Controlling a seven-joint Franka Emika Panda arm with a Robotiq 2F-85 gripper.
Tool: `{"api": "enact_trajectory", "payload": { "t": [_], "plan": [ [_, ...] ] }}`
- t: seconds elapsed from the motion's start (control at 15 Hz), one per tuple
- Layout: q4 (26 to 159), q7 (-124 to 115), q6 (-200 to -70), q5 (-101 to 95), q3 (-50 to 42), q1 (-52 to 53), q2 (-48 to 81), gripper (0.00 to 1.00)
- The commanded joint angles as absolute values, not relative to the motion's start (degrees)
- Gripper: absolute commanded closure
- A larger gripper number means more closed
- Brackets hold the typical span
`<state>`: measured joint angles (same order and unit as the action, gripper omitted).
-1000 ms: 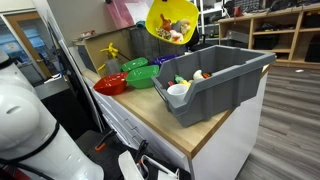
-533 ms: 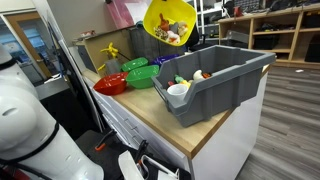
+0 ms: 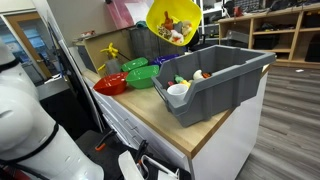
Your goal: Pour the plush toys out of the yellow bowl and into the grey container.
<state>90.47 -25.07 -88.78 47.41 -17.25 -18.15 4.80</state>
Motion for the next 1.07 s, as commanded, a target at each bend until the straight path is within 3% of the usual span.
{"api": "enact_trajectory", "payload": {
  "t": [0.0,1.0],
  "plan": [
    [86.8,-25.5,-85.6,51.7,-18.1,-19.7,6.8,0.99],
    [77.7,-26.2,-76.0,65.1,-19.0,-25.1,12.6,0.99]
  ]
}}
